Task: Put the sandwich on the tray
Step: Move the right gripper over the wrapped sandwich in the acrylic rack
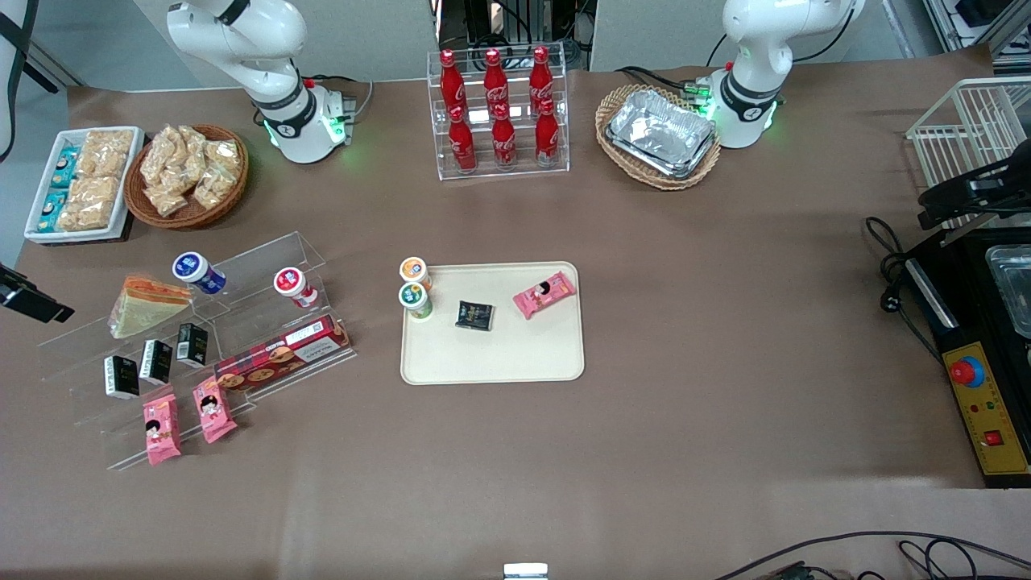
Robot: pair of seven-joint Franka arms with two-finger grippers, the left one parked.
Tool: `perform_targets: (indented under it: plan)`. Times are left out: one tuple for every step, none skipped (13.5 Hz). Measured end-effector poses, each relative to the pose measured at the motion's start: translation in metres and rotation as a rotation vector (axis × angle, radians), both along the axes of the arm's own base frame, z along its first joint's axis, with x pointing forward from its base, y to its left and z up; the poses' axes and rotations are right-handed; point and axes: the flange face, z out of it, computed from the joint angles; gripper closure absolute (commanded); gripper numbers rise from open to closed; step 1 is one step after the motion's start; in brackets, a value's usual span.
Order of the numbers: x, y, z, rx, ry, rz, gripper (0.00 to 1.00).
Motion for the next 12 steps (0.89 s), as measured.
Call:
perform_targets:
  plan:
    - [0.0, 0.0, 0.0, 0.0, -0.002, -0.054, 0.0]
    - [0.0, 0.0, 0.0, 0.0, -0.003, -0.097, 0.0]
    - [-0.001, -0.001, -0.001, 0.001, -0.005, -0.135, 0.0]
    - [-0.002, -0.004, -0.001, 0.0, -0.006, -0.174, 0.0]
    - [-0.003, -0.009, -0.001, 0.0, -0.007, -0.216, 0.0]
    - [-0.004, -0.013, -0.002, 0.0, -0.004, -0.264, 0.0]
    - [-0.006, -0.017, -0.003, 0.0, 0.006, -0.313, 0.0]
    - [-0.009, -0.022, -0.005, 0.001, 0.019, -0.356, 0.0]
    - [-0.011, -0.028, -0.007, 0.001, 0.029, -0.382, 0.0]
    - [-0.013, -0.036, -0.01, 0.001, 0.04, -0.402, 0.0]
    - [-0.017, -0.044, -0.012, 0.002, 0.058, -0.422, 0.0]
    - [-0.021, -0.051, -0.014, 0.003, 0.078, -0.44, 0.0]
